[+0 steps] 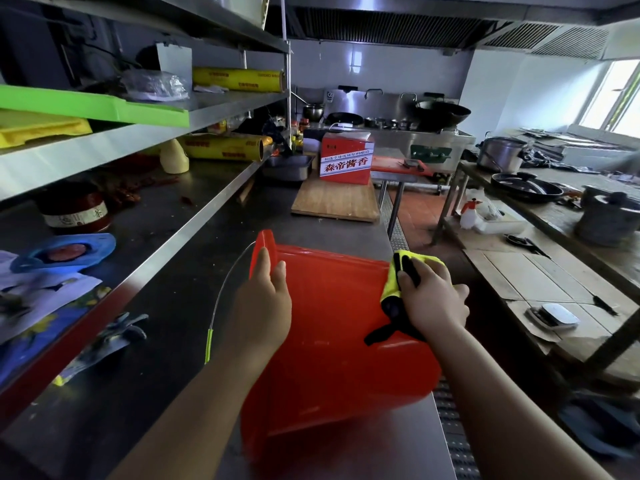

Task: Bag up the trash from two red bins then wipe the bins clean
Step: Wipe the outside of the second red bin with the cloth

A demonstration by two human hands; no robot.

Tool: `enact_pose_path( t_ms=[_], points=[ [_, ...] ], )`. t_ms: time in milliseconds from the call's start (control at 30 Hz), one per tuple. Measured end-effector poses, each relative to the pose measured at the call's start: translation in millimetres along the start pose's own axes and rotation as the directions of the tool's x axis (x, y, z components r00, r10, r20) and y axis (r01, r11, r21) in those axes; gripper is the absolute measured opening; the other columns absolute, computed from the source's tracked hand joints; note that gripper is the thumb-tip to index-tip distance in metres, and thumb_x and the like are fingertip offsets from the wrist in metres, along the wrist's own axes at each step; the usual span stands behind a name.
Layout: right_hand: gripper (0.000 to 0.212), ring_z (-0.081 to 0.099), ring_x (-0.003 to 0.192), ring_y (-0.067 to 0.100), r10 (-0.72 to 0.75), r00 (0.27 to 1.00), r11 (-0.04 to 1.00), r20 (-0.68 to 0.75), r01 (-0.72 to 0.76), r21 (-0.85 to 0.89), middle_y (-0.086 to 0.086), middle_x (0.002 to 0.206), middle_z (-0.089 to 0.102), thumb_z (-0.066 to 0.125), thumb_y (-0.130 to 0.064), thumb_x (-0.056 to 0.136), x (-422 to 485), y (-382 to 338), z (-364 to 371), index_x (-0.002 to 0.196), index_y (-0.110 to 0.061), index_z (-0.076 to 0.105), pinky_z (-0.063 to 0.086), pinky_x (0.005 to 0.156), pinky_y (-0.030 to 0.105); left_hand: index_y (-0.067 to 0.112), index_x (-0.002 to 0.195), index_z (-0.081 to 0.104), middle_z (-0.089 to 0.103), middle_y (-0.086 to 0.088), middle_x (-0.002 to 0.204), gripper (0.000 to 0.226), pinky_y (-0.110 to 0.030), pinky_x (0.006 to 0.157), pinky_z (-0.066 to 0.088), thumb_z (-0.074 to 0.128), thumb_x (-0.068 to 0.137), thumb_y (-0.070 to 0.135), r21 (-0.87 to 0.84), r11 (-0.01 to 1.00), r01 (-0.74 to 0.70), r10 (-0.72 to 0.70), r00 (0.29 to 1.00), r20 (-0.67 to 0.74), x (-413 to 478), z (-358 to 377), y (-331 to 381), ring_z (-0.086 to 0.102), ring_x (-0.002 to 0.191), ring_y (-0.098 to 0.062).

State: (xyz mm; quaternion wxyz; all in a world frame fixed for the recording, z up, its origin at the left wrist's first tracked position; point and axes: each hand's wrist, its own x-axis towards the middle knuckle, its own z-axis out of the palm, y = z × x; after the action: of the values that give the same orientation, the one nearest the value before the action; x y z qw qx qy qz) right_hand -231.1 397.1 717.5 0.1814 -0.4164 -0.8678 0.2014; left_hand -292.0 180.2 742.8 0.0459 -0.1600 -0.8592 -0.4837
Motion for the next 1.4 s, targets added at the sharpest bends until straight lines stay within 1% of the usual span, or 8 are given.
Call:
enact_pose_path(
  t_ms=[67, 167, 233, 567, 833, 1067, 1300, 1400],
  points=[
    [0.042, 0.035, 0.117, 0.035, -0.085, 0.996, 0.996, 0.025, 0.085, -0.003, -0.012, 0.148, 0.031, 0.039, -0.053, 0.095, -5.1, -8.9, -4.9, 0.136, -0.045, 0.041, 0.034, 0.091, 0.044, 0.018, 0.149, 0.024, 0.047, -0.009, 0.140, 0.051, -0.001, 0.069, 0.029, 0.026, 0.102, 0.037, -0.038, 0.999, 0.022, -0.022, 1.000, -0.007, 10.8, -2.2, 4.4, 0.054, 0.089, 0.002],
    [0.041, 0.035, 0.119, 0.035, -0.211, 0.975, 0.978, 0.066, 0.210, 0.015, -0.015, 0.147, 0.033, 0.041, -0.053, 0.094, -15.5, -29.3, -7.8, 0.134, -0.045, 0.043, 0.035, 0.096, 0.044, 0.012, 0.145, 0.034, 0.049, -0.012, 0.138, 0.050, -0.024, 0.091, 0.035, 0.028, 0.102, 0.036, -0.046, 0.997, 0.060, -0.061, 0.998, -0.018, 27.6, 0.2, 6.4, 0.050, 0.121, -0.021],
    [0.041, 0.035, 0.119, 0.035, -0.284, 0.956, 0.959, 0.078, 0.284, 0.019, -0.017, 0.148, 0.032, 0.039, -0.053, 0.095, -26.5, -48.2, -4.9, 0.135, -0.045, 0.042, 0.036, 0.097, 0.044, 0.006, 0.142, 0.038, 0.047, -0.013, 0.140, 0.047, -0.022, 0.096, 0.030, 0.029, 0.103, 0.031, -0.082, 0.991, 0.103, -0.106, 0.994, -0.035, 36.8, 4.1, 8.7, 0.043, 0.129, -0.024],
    [0.041, 0.034, 0.115, 0.032, -0.528, 0.843, 0.849, 0.102, 0.529, 0.019, -0.019, 0.150, 0.024, 0.030, -0.048, 0.100, -61.2, -110.6, 14.5, 0.141, -0.044, 0.032, 0.032, 0.088, 0.039, 0.007, 0.129, 0.050, 0.054, -0.014, 0.130, 0.038, -0.026, 0.086, 0.032, 0.035, 0.101, 0.027, -0.186, 0.966, 0.179, -0.191, 0.980, -0.049, 60.2, 9.3, 5.6, 0.047, 0.121, -0.029],
    [0.043, 0.035, 0.121, 0.036, -0.220, 0.974, 0.972, 0.047, 0.223, -0.078, -0.018, 0.152, 0.024, 0.037, -0.051, 0.096, -9.1, -33.3, 9.6, 0.139, -0.047, 0.034, 0.036, 0.096, 0.043, 0.011, 0.129, 0.050, 0.058, -0.010, 0.121, 0.038, -0.025, 0.077, 0.031, 0.037, 0.100, 0.032, -0.103, 0.982, 0.157, -0.168, 0.980, -0.103, 61.1, 13.3, 5.0, 0.052, 0.099, -0.019],
    [0.040, 0.035, 0.115, 0.036, 0.048, 0.999, 0.998, 0.018, -0.047, -0.043, -0.011, 0.148, 0.032, 0.036, -0.051, 0.096, 10.8, 5.0, 1.2, 0.136, -0.047, 0.038, 0.035, 0.092, 0.043, 0.013, 0.134, 0.047, 0.056, -0.011, 0.128, 0.040, -0.028, 0.084, 0.037, 0.031, 0.102, 0.030, -0.090, 0.989, 0.116, -0.126, 0.985, -0.116, 54.4, 15.1, 7.0, 0.053, 0.114, -0.025],
    [0.042, 0.034, 0.114, 0.034, -0.507, 0.860, 0.861, 0.047, 0.508, -0.002, -0.019, 0.151, 0.023, 0.033, -0.049, 0.099, -65.8, -92.4, 16.1, 0.140, -0.044, 0.033, 0.032, 0.090, 0.041, 0.006, 0.130, 0.052, 0.055, -0.014, 0.130, 0.038, -0.030, 0.093, 0.035, 0.035, 0.101, 0.025, -0.104, 0.986, 0.130, -0.141, 0.984, -0.109, 58.3, 11.6, 4.7, 0.048, 0.121, -0.029],
    [0.043, 0.034, 0.112, 0.032, -0.551, 0.833, 0.834, 0.039, 0.551, 0.015, -0.021, 0.152, 0.021, 0.032, -0.050, 0.099, -76.3, -96.4, 18.6, 0.141, -0.046, 0.031, 0.031, 0.088, 0.040, 0.009, 0.129, 0.054, 0.057, -0.012, 0.128, 0.037, -0.029, 0.089, 0.035, 0.036, 0.101, 0.026, -0.107, 0.985, 0.132, -0.144, 0.983, -0.112, 57.6, 11.0, 2.4, 0.049, 0.119, -0.027]
  ],
)
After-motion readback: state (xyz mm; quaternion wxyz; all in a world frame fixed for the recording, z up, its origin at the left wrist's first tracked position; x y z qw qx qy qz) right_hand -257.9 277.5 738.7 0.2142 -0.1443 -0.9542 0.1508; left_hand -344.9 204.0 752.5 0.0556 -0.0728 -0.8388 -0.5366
